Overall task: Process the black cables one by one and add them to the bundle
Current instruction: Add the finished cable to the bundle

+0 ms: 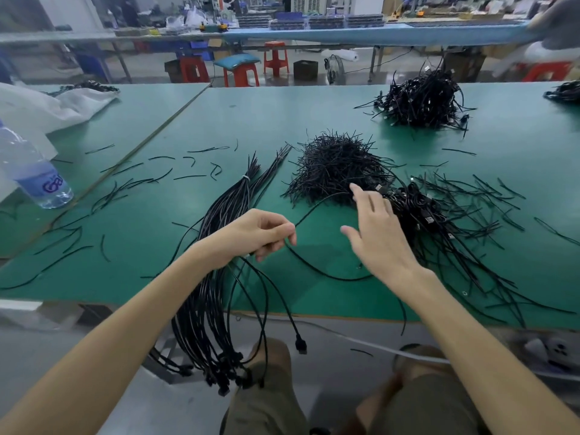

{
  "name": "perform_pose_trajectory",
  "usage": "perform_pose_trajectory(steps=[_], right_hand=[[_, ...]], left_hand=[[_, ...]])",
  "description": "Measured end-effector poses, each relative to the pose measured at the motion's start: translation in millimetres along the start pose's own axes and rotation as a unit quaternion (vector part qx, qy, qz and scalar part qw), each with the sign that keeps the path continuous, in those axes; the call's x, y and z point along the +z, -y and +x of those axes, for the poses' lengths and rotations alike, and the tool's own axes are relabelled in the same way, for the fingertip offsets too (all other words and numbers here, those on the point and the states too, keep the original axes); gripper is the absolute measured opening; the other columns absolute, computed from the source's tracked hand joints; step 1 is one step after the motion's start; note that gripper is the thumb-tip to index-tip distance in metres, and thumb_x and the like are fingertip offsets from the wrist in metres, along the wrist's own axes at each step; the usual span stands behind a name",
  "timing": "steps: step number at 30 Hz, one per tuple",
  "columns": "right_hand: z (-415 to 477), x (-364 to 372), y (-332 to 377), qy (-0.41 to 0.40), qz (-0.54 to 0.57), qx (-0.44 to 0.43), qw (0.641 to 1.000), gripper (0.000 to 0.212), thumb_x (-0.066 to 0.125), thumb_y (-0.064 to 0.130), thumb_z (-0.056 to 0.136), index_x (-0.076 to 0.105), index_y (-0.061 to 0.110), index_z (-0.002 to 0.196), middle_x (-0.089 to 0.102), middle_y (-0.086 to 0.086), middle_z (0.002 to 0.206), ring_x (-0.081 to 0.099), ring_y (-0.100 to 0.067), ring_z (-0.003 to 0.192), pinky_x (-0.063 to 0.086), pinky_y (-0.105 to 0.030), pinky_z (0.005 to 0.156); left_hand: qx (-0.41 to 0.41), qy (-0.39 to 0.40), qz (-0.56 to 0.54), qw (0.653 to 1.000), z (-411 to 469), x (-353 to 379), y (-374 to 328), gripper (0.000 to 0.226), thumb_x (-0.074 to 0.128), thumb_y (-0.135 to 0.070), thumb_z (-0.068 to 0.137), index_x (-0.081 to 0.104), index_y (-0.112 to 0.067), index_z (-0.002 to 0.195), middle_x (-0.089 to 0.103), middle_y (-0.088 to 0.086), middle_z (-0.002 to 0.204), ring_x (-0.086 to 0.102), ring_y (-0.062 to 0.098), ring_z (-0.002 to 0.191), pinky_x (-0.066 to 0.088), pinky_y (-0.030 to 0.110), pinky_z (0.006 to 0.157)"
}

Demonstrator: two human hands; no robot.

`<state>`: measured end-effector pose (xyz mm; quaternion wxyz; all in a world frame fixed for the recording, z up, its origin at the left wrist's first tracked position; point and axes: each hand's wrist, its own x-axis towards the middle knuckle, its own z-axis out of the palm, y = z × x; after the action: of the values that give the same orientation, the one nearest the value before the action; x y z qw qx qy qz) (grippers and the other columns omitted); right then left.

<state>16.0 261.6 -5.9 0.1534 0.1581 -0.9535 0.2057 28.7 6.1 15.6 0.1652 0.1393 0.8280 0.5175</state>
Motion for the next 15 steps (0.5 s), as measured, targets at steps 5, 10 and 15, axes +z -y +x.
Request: perform_pose_trajectory(steps=[5,10,15], right_hand=[[-3.5,4.6,26.4,0.003,-0.086,-0.129,0.988,0.052,0.062,0.035,0.098,0.050,0.017,0.146,0.057,-0.001,0.130,0.046,-0.022,0.132,0.009,-0.053,0.125],[-13.9,11.8,27.9,0.037,0.027,-0.112,0.993,0.021,0.050,0.021,0.107,0.067,0.011,0.104,0.070,-0.003,0.098,0.058,-0.027,0.096,0.041,-0.038,0.090],[-26.0,7.8,35.6,0.010,0.127,-0.084,0.988,0.020,0.054,0.018,0.105,0.069,0.007,0.100,0.072,-0.002,0.094,0.059,-0.025,0.087,0.043,-0.037,0.083]], left_hand=[[0.005,0.014,0.011,1.000,8.2,10.9,-2.9,0.024,0.063,-0.034,0.102,0.076,-0.015,0.103,0.057,-0.001,0.066,0.039,0.009,0.046,0.029,0.018,0.042],[0.017,-0.015,-0.204,0.979,4.4,1.0,0.7,0.031,0.072,-0.026,0.096,0.068,-0.005,0.119,0.075,0.010,0.107,0.062,0.013,0.068,0.043,0.017,0.049],[0.024,-0.006,-0.455,0.890,-0.3,8.8,10.5,0.032,0.064,-0.029,0.099,0.074,-0.010,0.122,0.068,-0.004,0.100,0.061,0.007,0.078,0.049,0.017,0.065]])
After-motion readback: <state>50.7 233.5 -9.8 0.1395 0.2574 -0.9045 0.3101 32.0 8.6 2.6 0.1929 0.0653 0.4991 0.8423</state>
